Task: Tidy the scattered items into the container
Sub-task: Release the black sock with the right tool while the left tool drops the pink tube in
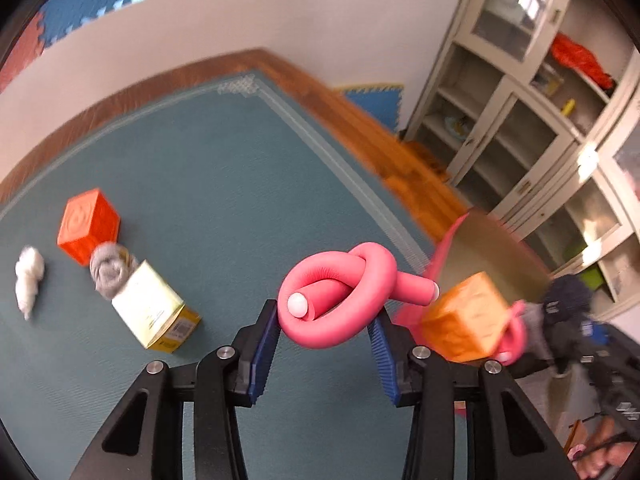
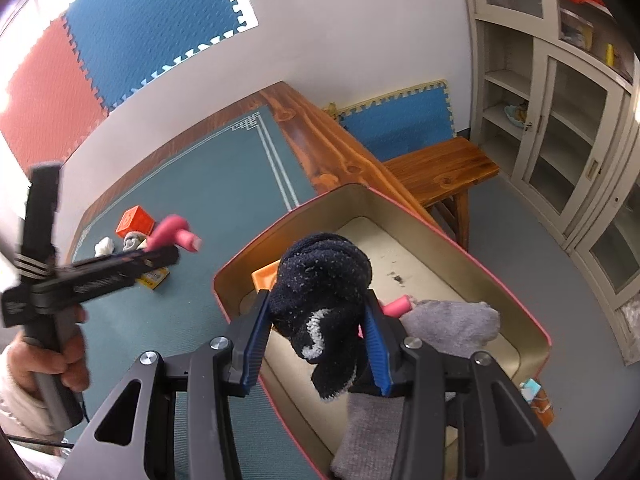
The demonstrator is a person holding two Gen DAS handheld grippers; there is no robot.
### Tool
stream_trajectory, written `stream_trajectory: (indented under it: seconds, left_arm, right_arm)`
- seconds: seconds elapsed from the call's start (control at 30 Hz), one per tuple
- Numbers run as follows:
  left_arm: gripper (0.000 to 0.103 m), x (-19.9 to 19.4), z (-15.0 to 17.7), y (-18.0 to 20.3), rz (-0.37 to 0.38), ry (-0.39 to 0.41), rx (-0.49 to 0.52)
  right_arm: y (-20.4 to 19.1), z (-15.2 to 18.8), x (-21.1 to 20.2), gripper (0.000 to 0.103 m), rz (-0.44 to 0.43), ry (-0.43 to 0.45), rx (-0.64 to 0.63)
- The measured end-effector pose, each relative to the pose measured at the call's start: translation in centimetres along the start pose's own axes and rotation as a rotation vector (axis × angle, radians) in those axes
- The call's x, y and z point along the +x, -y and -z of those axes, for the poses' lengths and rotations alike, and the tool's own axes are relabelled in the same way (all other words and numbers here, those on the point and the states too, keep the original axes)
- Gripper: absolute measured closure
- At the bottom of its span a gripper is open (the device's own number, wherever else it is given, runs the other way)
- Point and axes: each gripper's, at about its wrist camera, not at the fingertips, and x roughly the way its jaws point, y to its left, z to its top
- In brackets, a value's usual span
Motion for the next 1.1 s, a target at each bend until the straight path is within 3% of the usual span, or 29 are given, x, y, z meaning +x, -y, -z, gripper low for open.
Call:
stream_trajectory:
  seconds: [0.37, 0.47, 0.53, 0.57, 0.6, 0.67, 1.1]
  left_arm:
    - [0.057, -0.2, -1.7, 9.4, 0.126, 0.01, 0.129]
    - [0.056, -0.6, -1.7, 10.8, 0.148, 0.003, 0.155]
    - [0.054, -0.8, -1.7, 11.6, 0.172, -0.005, 0.16]
    - [0.044, -0.9, -1.7, 11.9, 0.186, -0.005, 0.162]
    - [0.025, -0.9, -1.7, 12.2, 0.2, -0.004, 0.163]
    - [0.018, -1.3, -1.7, 12.5, 0.192, 0.02, 0.159]
    - [0.018, -2.2, -0.3, 7.7, 0.103, 0.01, 0.021]
  right_arm:
    - [2.8, 0.7, -2.0, 0.055, 0.027, 0.02, 0.044]
    - [3.6, 0.9, -2.5, 0.045, 0.034, 0.024, 0.068]
    - [4.0, 0.9, -2.9, 0.033, 0.04, 0.034, 0.077]
    - [4.2, 0.9, -3.1, 0.031, 0.044, 0.04, 0.079]
    - [4.4, 0.9, -3.2, 0.03, 0.045, 0.044, 0.08]
    - [4.6, 0.9, -3.4, 0.03, 0.046, 0.049, 0.084]
    - [2.7, 0.9, -2.1, 0.03, -0.011, 0.027, 0.05]
